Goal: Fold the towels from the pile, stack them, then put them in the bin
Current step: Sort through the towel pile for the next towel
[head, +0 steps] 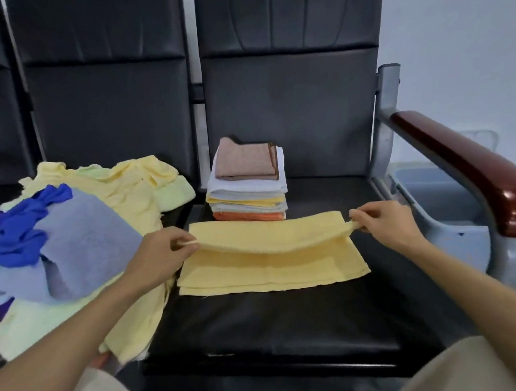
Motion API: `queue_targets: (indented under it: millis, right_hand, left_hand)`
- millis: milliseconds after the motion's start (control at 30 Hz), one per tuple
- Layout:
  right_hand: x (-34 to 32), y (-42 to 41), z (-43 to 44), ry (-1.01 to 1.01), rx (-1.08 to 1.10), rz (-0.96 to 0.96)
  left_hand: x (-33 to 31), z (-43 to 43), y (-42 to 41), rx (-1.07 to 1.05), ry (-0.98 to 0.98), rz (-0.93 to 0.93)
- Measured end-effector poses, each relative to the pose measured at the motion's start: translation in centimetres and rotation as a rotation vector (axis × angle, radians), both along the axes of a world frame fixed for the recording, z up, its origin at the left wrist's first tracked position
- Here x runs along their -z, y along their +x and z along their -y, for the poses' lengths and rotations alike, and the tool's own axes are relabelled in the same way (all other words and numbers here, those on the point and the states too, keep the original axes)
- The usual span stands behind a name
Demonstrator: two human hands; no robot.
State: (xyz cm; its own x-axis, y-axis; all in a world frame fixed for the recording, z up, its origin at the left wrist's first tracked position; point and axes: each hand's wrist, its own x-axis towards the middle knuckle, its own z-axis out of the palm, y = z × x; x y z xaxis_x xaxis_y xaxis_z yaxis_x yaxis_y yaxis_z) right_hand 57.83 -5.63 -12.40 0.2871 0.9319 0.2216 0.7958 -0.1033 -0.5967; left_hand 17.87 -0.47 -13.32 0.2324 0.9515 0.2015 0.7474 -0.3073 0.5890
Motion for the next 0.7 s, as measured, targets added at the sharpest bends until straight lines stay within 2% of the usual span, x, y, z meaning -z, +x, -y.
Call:
queue_targets:
  millis: [100,200,300,433,700]
  right_hand:
    - [0.4,0.6,0.5,-0.152,-0.089,0.047]
    - [0.1,0.6,0.7,-0.219,-0.132,0.078]
    - [0.0,0.3,0.6,-0.287,-0.143,0.033]
    - [-0.5,0.0,0.7,-0.333,-0.171,-0.045]
    - [0.6,-0.7,0.6,-0.586,-0.225,0.136]
  left_hand:
    - [0.8,0.7,-0.5,0.112,-0.039,-0.09]
    - [0.6,0.8,-0.5,0.188,-0.037,-0.206]
    - [0.5,0.8,-0.4,0.216,-0.038,-0.29]
    - [0.0,0.7,-0.9,0.199,-0.09,-0.304]
    - [-0.3,1.0,-0.3,0.207,-0.344,-0.398]
